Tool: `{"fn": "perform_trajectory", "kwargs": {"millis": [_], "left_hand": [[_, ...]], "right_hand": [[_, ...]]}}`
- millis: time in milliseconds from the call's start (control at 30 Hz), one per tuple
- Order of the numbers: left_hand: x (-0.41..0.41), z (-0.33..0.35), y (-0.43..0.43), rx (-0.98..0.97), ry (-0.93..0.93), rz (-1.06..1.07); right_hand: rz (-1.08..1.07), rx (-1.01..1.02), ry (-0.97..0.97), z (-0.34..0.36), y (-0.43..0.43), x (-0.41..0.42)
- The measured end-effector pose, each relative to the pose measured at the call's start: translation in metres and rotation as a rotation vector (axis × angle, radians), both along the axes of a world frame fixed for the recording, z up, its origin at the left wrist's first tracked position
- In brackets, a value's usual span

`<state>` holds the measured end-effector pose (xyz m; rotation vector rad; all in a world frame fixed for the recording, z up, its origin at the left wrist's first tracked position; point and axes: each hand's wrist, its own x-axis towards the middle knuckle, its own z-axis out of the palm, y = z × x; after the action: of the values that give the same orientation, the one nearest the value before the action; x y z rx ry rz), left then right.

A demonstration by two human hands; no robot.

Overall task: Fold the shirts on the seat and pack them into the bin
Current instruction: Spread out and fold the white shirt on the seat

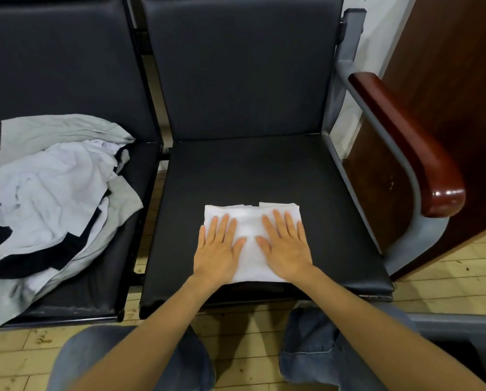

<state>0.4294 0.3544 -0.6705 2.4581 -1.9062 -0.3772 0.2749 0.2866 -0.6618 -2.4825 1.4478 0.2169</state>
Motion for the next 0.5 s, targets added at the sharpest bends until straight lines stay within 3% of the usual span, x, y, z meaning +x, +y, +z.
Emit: {"fn": "perform_trajectory", "kwargs": {"millis": [167, 267, 367, 500], "left_hand": [[0.003, -0.008, 0.001, -0.045, 0.005, -0.028], [0.004, 0.002, 0.004, -0.153, 0.157, 0.031], [0.007, 0.013, 0.016, -0.399, 0.214, 0.313], [0.012, 0.019, 0.022, -0.167, 0.225, 0.544]], "right_hand": [[0.032, -0.015, 0.015, -0.003, 0.002, 0.001], [-0.044, 0.035, -0.13, 0.007, 0.0, -0.001], [-0.304, -0.16, -0.336, 0.015, -0.001, -0.011], [-0.668, 0.133, -0.239, 0.025, -0.014, -0.025]]}}
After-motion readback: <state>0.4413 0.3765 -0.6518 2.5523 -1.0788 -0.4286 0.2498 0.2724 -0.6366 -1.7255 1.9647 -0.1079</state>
